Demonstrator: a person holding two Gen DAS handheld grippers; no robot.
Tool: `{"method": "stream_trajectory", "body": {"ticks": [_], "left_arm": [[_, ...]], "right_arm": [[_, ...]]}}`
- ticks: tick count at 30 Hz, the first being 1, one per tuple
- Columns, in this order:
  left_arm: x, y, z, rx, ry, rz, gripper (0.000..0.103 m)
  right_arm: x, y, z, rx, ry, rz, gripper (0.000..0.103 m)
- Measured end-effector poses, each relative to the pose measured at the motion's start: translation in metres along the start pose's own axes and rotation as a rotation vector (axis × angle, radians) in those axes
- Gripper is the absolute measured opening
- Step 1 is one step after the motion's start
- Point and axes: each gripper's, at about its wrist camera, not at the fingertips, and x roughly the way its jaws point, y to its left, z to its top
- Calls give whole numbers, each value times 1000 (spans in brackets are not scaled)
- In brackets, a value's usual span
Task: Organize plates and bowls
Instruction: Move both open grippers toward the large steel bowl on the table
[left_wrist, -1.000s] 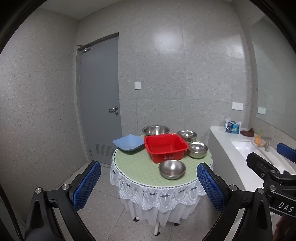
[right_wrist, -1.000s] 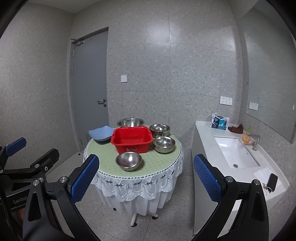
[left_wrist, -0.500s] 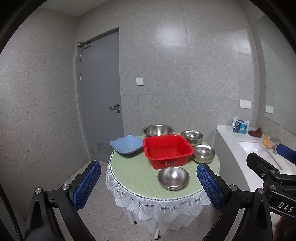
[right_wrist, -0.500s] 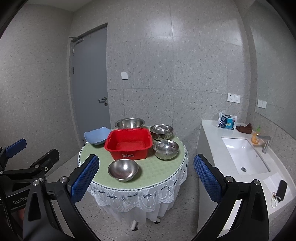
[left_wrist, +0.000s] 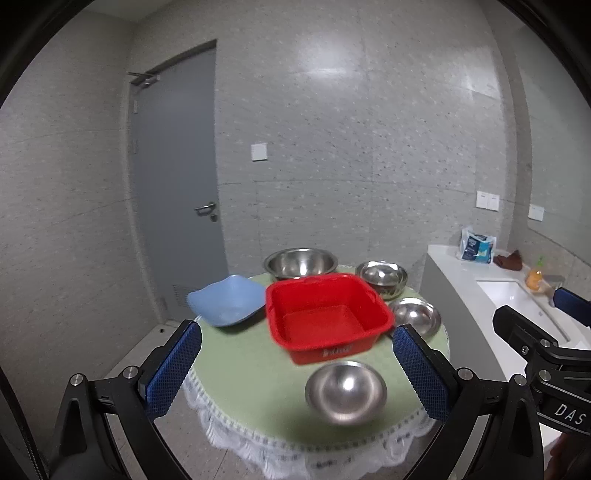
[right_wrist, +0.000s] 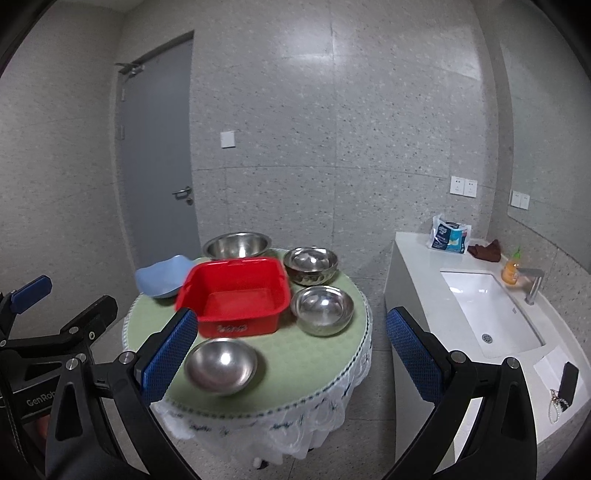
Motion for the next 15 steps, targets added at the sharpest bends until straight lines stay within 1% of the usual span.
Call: {"method": "stream_trajectory", "body": {"ticks": [7,10,15], "left_arm": [[112,48,50,20,15,-61,102],[164,71,73,32,27,-78,102],[240,98,105,40,48,-96,102]], "right_arm": [[71,19,31,36,25,-48,103],[109,32,50,46,38,-66,103],[163,49,72,51,67,-77,103]]}}
